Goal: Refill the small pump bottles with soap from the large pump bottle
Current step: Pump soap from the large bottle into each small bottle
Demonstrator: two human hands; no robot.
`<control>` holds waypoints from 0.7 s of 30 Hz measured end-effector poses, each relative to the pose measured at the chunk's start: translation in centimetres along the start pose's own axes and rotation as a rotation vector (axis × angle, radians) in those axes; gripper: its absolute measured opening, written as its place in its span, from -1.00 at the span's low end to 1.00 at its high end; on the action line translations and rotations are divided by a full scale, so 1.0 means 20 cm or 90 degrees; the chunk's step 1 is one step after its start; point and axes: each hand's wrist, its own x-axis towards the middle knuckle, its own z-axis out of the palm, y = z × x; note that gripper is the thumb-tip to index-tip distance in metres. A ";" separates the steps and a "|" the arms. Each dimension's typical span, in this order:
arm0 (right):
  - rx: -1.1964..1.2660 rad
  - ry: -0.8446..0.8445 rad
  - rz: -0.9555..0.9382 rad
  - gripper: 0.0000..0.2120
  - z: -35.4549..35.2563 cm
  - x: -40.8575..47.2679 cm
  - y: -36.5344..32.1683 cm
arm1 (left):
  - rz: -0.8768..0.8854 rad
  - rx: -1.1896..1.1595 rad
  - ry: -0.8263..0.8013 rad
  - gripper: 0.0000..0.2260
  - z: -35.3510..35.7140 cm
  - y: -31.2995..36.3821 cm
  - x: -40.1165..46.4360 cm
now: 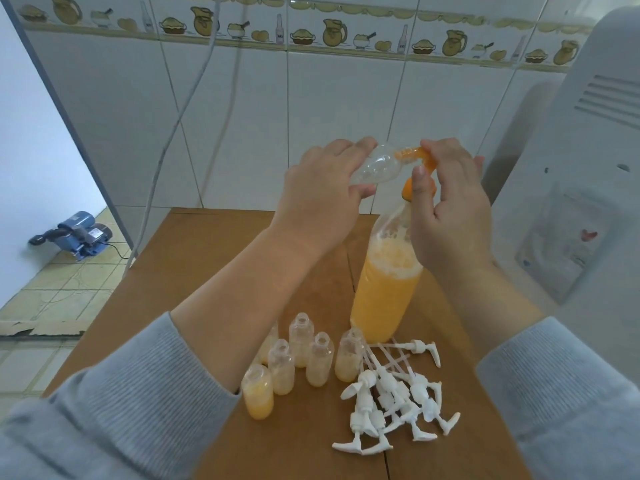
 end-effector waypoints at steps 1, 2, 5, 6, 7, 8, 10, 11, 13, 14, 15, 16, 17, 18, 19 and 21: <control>-0.001 0.008 0.000 -0.60 0.01 -0.01 0.01 | -0.001 0.001 -0.007 -0.58 0.01 0.00 -0.01; -0.002 0.011 -0.001 -0.62 0.02 -0.02 0.02 | -0.004 0.002 -0.017 -0.58 0.01 0.00 -0.01; 0.016 -0.007 0.002 -0.64 0.01 -0.02 0.03 | 0.003 0.033 -0.033 -0.57 0.00 -0.01 -0.02; 0.016 -0.018 0.000 -0.63 0.00 -0.01 0.03 | 0.012 0.061 -0.026 -0.57 -0.01 -0.01 -0.01; 0.011 -0.028 -0.004 -0.62 -0.02 0.00 0.02 | 0.022 0.090 -0.017 -0.56 -0.02 -0.01 -0.01; 0.003 -0.032 -0.007 -0.61 -0.03 0.02 0.02 | 0.029 0.108 -0.010 -0.56 -0.03 0.00 0.00; -0.004 -0.026 -0.005 -0.59 -0.05 0.04 -0.01 | 0.030 0.104 0.004 -0.56 -0.05 0.01 0.02; 0.002 -0.019 -0.001 -0.59 -0.05 0.04 -0.02 | 0.029 0.096 0.012 -0.56 -0.05 0.01 0.02; 0.026 0.007 0.011 -0.60 -0.04 0.03 -0.03 | 0.031 0.078 0.019 -0.56 -0.06 0.01 0.03; 0.036 0.026 0.012 -0.61 -0.03 0.02 -0.03 | 0.030 0.071 0.017 -0.56 -0.06 0.01 0.03; 0.043 0.045 0.011 -0.62 -0.01 0.01 -0.03 | 0.026 0.065 0.011 -0.56 -0.06 0.01 0.03; 0.047 0.062 0.011 -0.63 0.00 0.00 -0.03 | 0.024 0.061 0.005 -0.56 -0.05 0.01 0.02; 0.048 0.073 0.013 -0.63 0.02 -0.01 -0.02 | 0.024 0.061 -0.001 -0.56 -0.04 0.01 0.02; 0.046 0.077 0.014 -0.64 0.03 -0.01 -0.02 | 0.024 0.063 -0.006 -0.56 -0.03 0.01 0.01; 0.043 0.073 0.015 -0.64 0.05 -0.01 -0.02 | 0.023 0.068 -0.013 -0.56 -0.02 0.00 0.01; 0.040 0.058 0.016 -0.65 0.05 -0.03 0.00 | 0.019 0.075 -0.027 -0.56 -0.01 -0.01 0.00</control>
